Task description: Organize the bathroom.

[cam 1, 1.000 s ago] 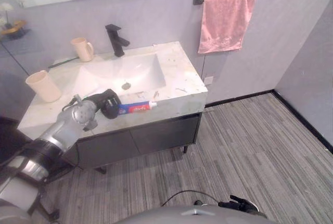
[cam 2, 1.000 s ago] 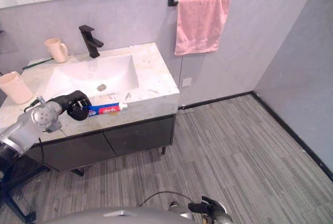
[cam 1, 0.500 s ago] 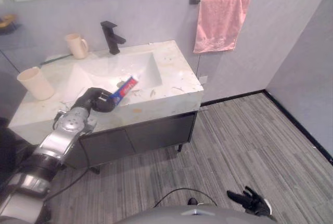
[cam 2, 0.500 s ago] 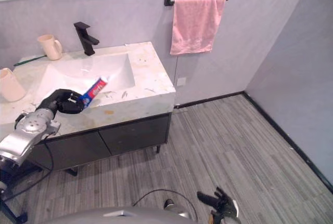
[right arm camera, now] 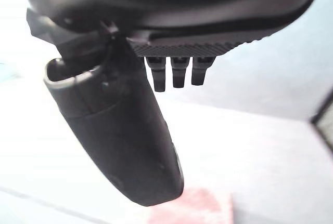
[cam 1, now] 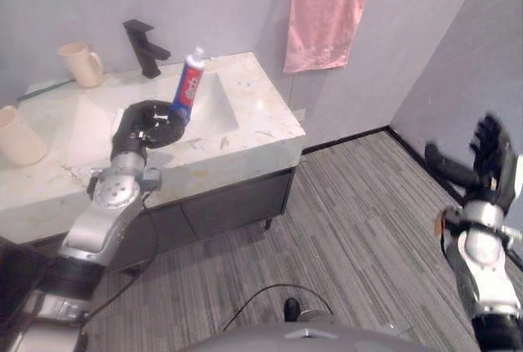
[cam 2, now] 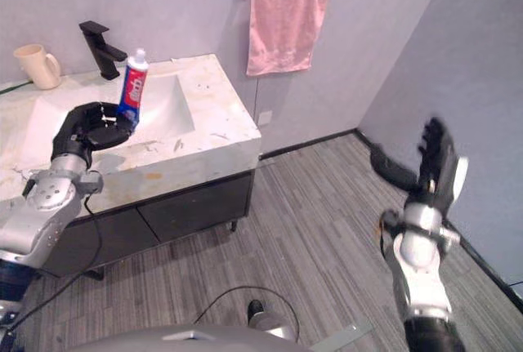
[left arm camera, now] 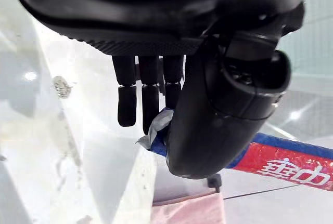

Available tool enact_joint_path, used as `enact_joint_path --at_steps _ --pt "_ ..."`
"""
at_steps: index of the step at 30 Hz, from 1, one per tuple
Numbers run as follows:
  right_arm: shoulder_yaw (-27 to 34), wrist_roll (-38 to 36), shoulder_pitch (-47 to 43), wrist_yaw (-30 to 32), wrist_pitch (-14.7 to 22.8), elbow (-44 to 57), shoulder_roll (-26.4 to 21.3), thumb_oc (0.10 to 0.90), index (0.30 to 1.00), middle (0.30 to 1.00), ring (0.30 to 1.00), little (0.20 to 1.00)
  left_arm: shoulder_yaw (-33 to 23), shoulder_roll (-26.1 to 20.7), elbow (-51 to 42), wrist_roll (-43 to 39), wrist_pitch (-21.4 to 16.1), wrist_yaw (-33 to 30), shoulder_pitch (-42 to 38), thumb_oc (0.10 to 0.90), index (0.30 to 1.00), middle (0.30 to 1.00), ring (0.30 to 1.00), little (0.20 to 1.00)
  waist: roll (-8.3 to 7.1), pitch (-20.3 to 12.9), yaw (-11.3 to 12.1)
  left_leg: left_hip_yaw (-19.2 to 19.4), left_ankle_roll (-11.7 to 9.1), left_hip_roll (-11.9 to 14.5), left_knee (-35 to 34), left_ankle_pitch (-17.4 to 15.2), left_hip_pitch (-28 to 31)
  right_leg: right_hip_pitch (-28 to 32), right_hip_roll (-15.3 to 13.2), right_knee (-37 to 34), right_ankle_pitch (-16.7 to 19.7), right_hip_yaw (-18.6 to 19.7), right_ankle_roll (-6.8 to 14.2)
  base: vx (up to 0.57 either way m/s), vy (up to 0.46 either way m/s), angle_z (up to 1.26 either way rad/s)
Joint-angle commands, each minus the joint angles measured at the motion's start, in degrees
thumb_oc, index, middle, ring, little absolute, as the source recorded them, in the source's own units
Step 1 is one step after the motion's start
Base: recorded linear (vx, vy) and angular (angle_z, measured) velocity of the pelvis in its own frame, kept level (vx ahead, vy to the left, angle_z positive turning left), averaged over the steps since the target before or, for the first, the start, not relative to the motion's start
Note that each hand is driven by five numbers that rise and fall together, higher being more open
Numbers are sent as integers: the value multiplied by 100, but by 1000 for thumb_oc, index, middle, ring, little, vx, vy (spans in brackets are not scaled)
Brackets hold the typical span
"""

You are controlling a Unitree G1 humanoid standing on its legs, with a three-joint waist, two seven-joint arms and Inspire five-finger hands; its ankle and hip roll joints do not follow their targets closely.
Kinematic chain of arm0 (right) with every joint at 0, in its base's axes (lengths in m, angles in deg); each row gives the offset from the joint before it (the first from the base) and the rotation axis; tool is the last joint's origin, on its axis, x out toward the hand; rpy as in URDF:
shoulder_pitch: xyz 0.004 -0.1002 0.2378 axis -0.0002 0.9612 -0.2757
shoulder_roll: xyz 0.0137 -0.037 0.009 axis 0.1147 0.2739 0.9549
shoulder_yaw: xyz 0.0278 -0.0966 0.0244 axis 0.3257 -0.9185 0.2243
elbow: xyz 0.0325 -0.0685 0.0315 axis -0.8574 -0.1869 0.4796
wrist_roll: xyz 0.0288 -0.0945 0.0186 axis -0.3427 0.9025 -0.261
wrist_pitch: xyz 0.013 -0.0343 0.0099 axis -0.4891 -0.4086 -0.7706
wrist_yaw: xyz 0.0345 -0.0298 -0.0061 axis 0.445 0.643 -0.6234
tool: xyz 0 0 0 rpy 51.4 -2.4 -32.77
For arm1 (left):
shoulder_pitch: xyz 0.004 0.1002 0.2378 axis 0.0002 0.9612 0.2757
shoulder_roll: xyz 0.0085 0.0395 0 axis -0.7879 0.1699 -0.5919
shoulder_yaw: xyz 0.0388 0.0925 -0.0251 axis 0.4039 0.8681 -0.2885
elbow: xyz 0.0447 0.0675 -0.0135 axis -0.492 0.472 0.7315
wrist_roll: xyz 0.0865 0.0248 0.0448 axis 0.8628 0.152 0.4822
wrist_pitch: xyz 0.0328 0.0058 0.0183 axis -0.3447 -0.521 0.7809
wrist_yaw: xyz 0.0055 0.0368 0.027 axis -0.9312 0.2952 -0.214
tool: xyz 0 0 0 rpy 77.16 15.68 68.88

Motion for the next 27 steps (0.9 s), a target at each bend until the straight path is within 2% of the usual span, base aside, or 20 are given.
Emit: enact_joint_path --at_steps 1,3,6,11,14,19,27 --pt "-179 55 -1488 -393 722 894 -618 800 900 900 900 900 -348 24 -579 184 -1172 -586 -914 400 300 300 300 300 203 -128 190 -466 445 -429 549 -431 -253 301 163 514 -1231 234 439 -40 17 -5" --pt "-542 -269 -1982 -775 681 1039 -522 800 900 900 900 900 -188 243 -572 278 -1306 -678 -963 400 300 300 300 300 198 -160 270 -497 442 -429 513 -420 -244 303 162 517 -1251 191 432 -27 14 -4" --pt "-1244 -563 -2757 -1292 294 1126 -250 800 900 900 900 900 129 652 -566 261 -1599 -753 -1007 400 300 300 300 300 180 -194 410 -552 418 -413 476 -380 -247 313 146 503 -1263 92 406 -6 -2 2" --pt "-1908 -1171 -3295 -1739 -271 1238 173 800 900 900 900 900 449 1114 -530 266 -1850 -633 -910 400 300 300 300 300 164 -227 557 -587 383 -377 467 -338 -269 319 127 504 -1273 -17 382 -8 -14 17" --pt "-2319 -1154 -3703 -1839 -476 1104 372 800 900 900 900 900 724 1264 -407 369 -1855 -552 -954 400 300 300 300 300 149 -226 650 -595 361 -359 478 -318 -294 329 114 486 -1259 -86 371 -12 -20 23" --pt "-2651 -1518 -4100 -1953 -825 805 685 800 900 900 900 900 943 1417 -224 573 -2043 -399 -988 400 300 300 300 300 131 -228 766 -606 311 -313 494 -300 -340 315 90 484 -1248 -143 367 2 -15 14" --pt "-2911 -1602 -4519 -2048 -1181 729 810 800 900 900 900 900 1132 1400 -176 364 -1948 -311 -1138 400 300 300 300 300 114 -217 860 -610 280 -289 505 -296 -358 293 31 517 -1220 -225 406 5 -4 13"
